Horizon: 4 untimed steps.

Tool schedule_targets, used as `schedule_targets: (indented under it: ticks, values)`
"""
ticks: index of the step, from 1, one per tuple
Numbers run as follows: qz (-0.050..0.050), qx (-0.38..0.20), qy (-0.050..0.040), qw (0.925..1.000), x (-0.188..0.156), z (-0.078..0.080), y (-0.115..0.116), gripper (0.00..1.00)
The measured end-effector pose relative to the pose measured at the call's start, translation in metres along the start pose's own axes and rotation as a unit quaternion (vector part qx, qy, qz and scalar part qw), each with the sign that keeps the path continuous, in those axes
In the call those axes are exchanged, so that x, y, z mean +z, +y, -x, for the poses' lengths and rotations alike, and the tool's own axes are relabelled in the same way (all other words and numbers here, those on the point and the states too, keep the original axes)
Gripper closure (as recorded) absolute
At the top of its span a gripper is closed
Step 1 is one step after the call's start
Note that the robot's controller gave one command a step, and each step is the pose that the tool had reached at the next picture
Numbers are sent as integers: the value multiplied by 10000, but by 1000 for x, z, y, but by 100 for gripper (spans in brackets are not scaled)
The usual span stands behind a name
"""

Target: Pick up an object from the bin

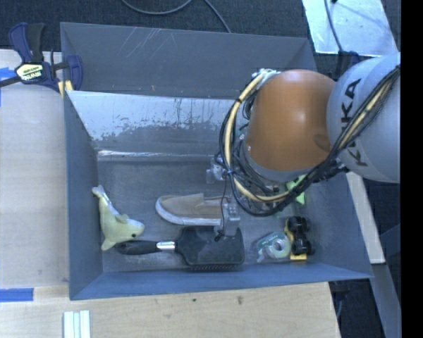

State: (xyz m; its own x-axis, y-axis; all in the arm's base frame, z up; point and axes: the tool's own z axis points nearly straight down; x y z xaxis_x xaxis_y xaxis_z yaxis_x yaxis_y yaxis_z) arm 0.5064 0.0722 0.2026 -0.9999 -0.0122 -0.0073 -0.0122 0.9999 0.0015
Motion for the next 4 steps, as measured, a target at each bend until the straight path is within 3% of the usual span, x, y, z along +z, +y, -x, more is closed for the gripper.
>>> schedule_targets:
  ticks: [1, 2, 3, 4]
  values:
    - [-7, 561, 37, 9984, 37, -2, -1, 0]
    - [4, 1105, -15, 9939, 75, 10, 9, 0]
    - [-3, 1532, 9, 9882, 122, 25, -3, 100]
    - [-3, 1533, 8, 9882, 122, 25, -3, 100]
